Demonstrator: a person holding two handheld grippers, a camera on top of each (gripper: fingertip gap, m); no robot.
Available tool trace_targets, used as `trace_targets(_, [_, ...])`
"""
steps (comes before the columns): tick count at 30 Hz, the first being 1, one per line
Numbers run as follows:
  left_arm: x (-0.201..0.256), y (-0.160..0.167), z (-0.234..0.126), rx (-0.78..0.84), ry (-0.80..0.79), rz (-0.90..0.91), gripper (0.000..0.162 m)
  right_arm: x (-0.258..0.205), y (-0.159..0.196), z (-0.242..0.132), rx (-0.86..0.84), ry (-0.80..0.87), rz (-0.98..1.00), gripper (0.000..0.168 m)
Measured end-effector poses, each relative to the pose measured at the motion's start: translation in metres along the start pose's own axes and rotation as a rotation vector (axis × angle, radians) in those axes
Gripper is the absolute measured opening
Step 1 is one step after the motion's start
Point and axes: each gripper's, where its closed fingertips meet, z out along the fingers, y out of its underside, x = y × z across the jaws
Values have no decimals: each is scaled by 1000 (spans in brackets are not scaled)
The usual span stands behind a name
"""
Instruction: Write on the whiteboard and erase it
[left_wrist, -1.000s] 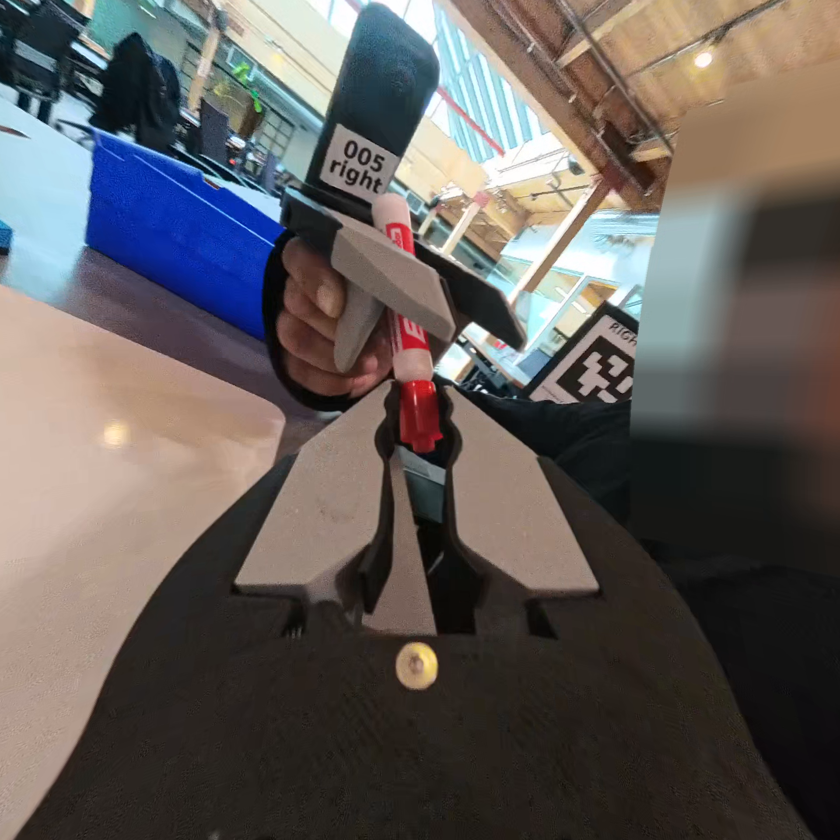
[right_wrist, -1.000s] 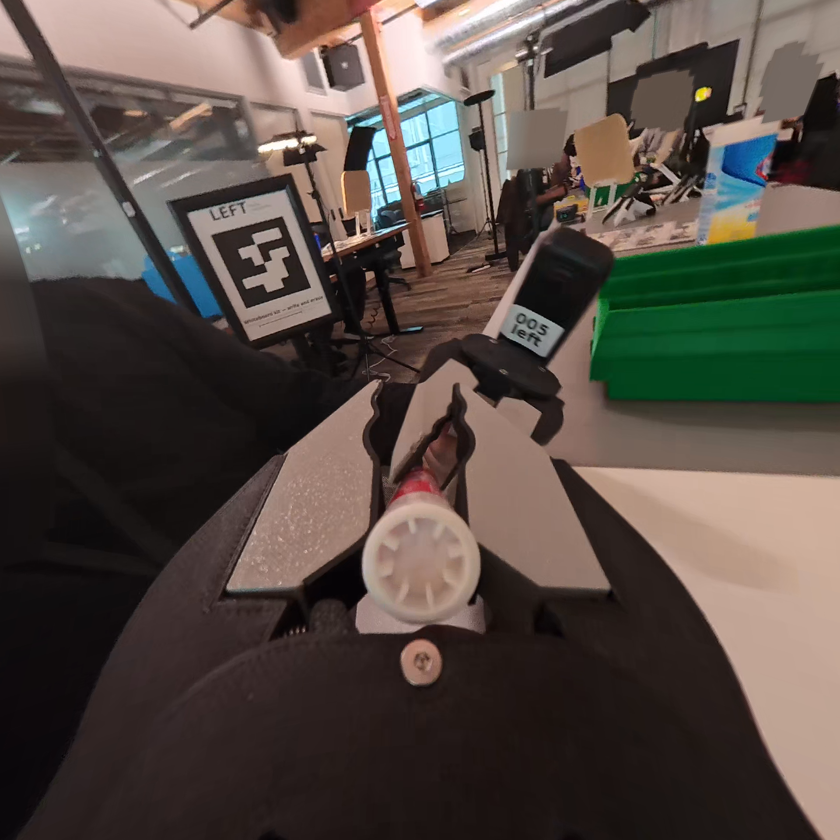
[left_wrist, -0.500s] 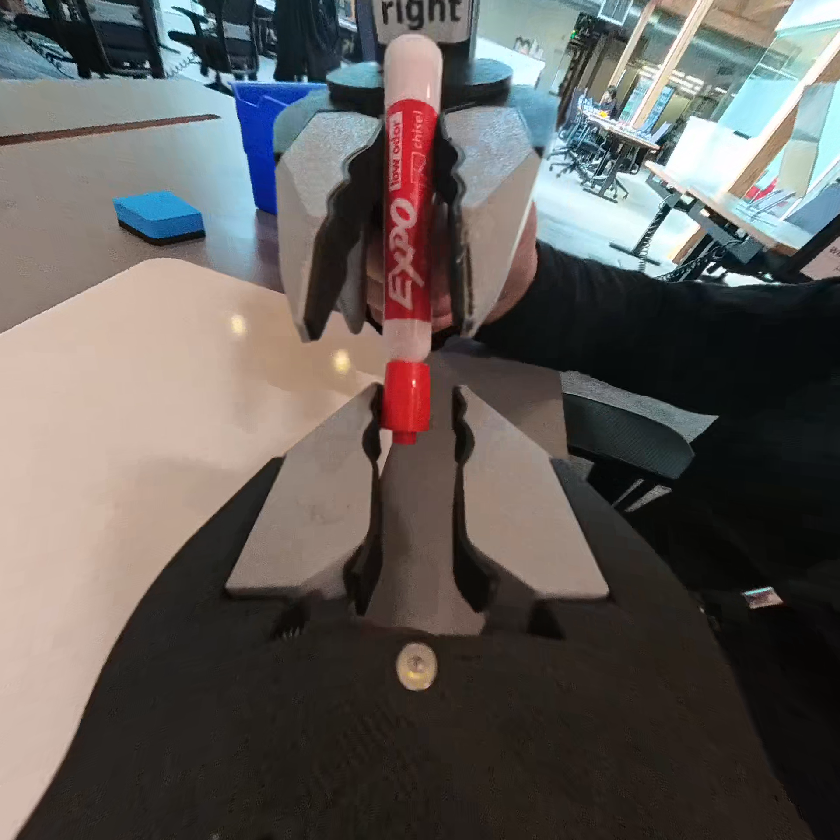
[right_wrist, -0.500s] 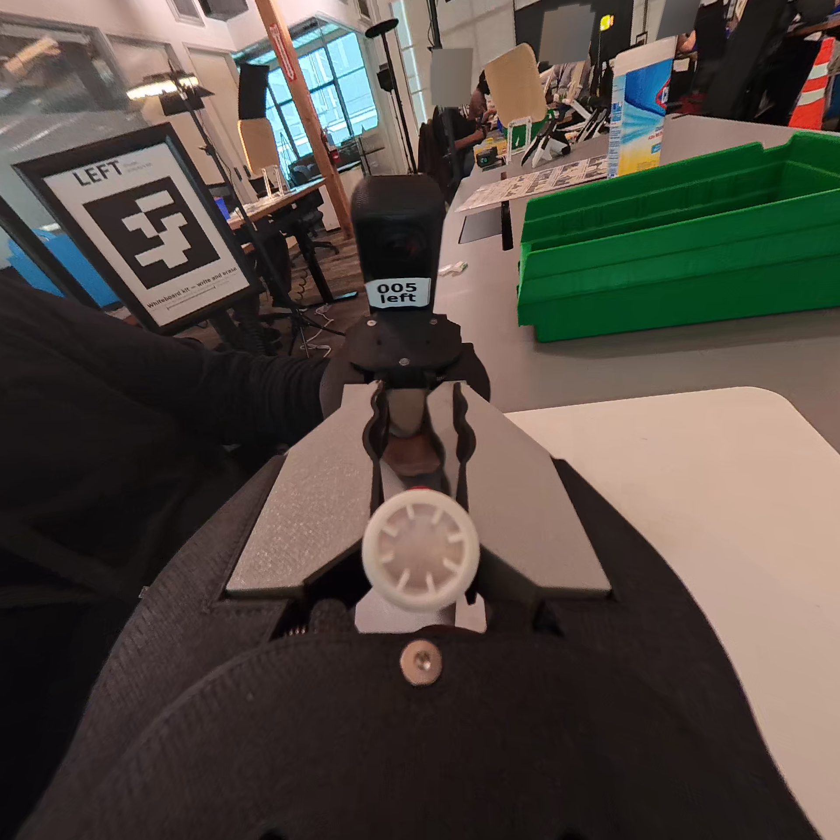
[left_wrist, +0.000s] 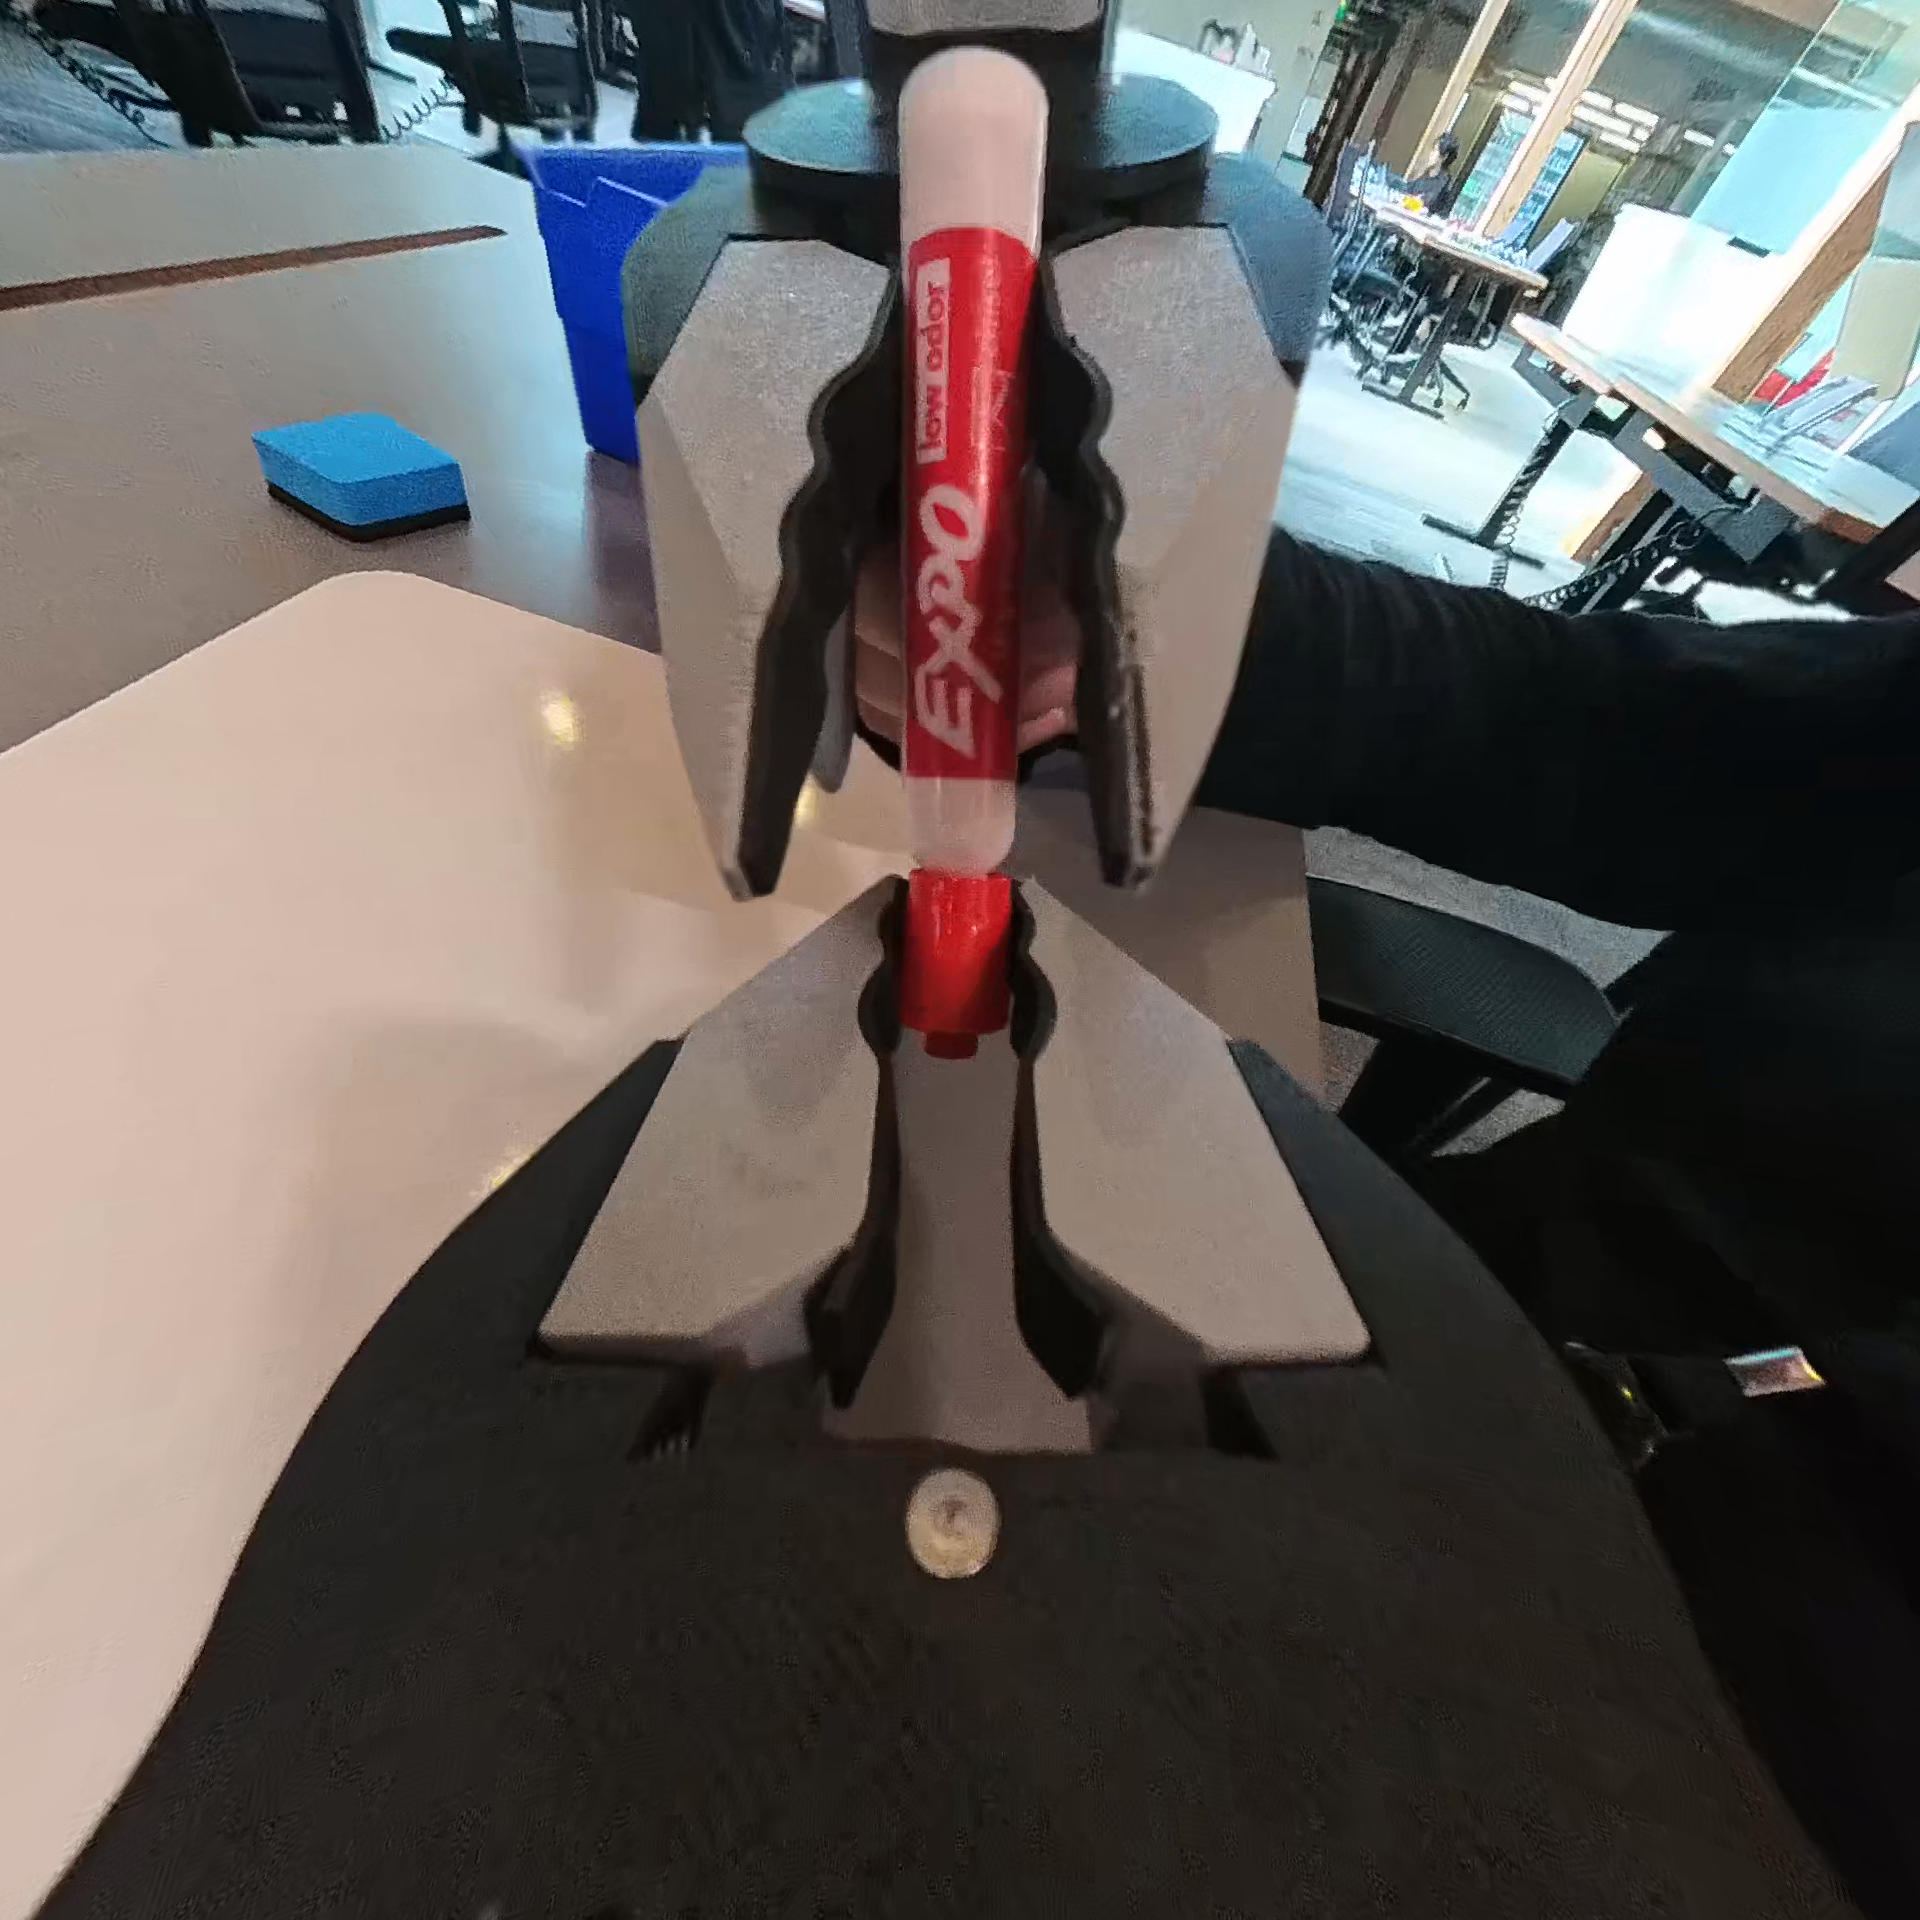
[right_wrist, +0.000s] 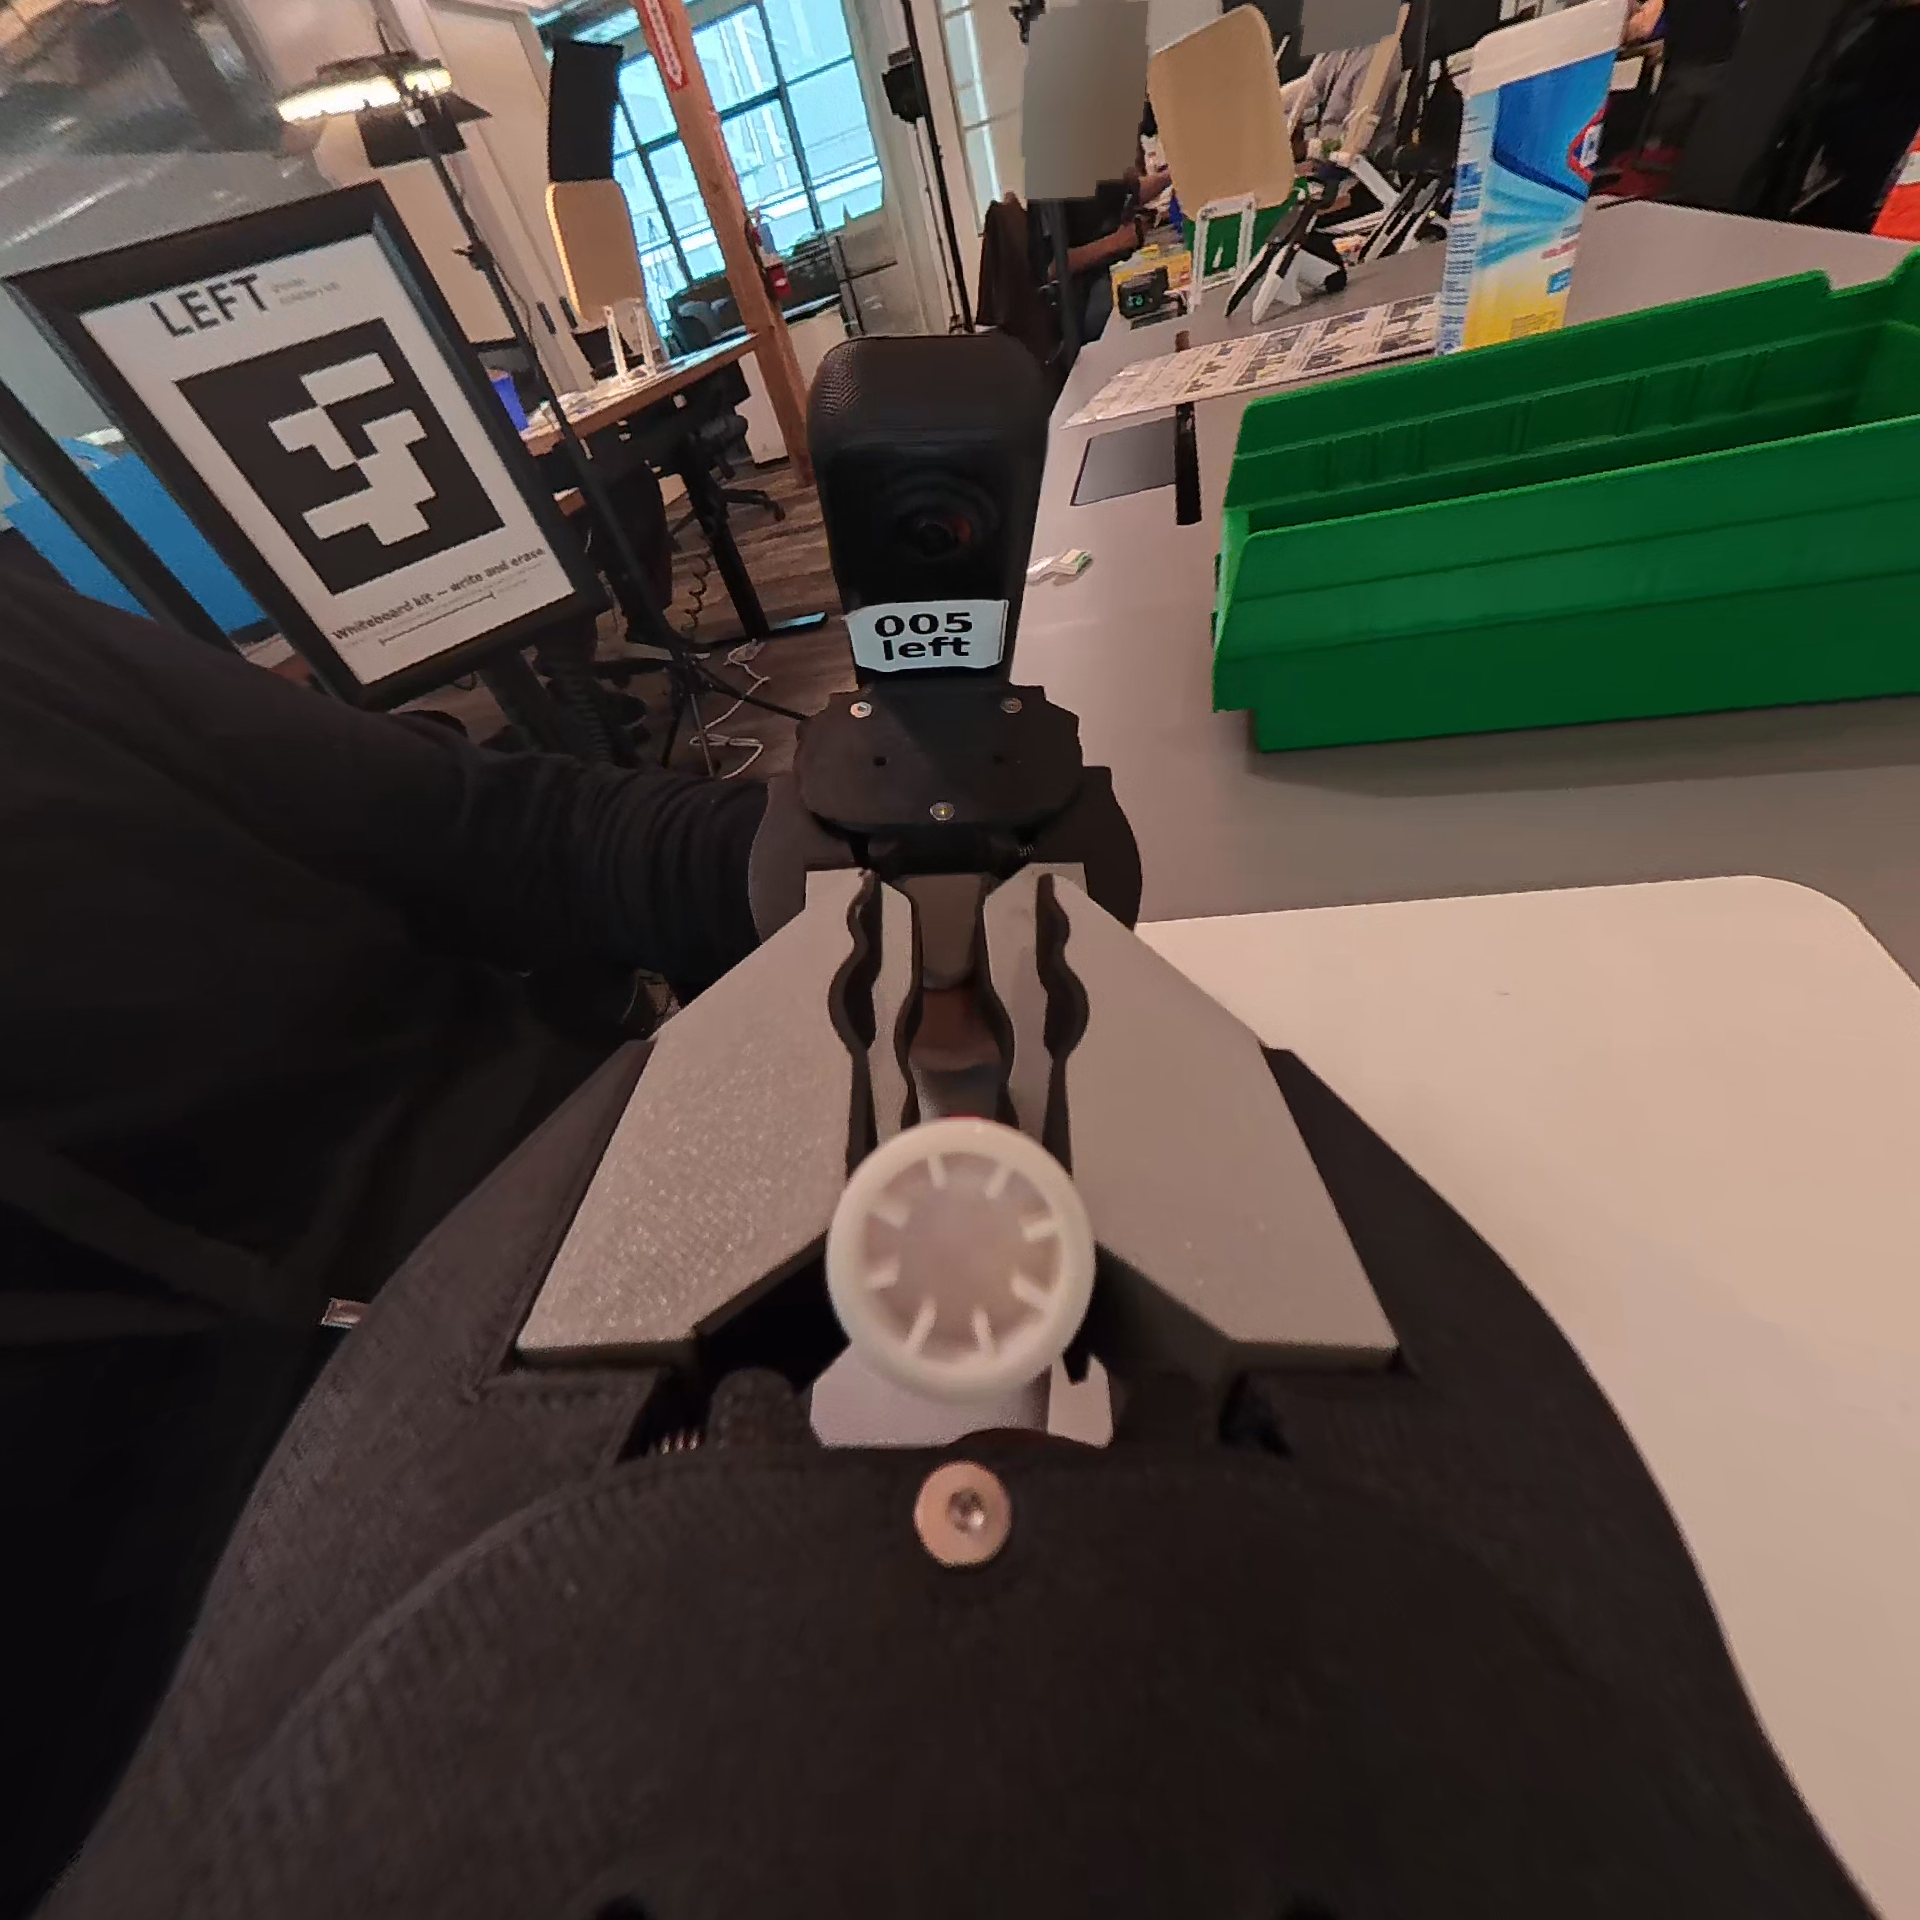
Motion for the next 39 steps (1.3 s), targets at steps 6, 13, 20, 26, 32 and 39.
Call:
trace_targets(6, [-3,19,13,-148,-85,91,13,-5,13,10,-84,6,-49,27])
trace_targets(13, [1,12,10,-98,-57,74,17,-2,9,6,-39,-25,20,27])
trace_targets(20, [2,14,11,-107,-53,77,20,-2,11,10,-35,-19,13,27])
trace_targets(26, [2,14,11,-110,-55,80,12,-6,11,10,-37,-39,9,27])
trace_targets(32, [6,13,10,-96,-16,84,12,-12,9,11,-39,-41,-52,27])
trace_targets(39, [63,-10,-16,48,482,-199,13,-64,-2,5,26,-283,-171,27])
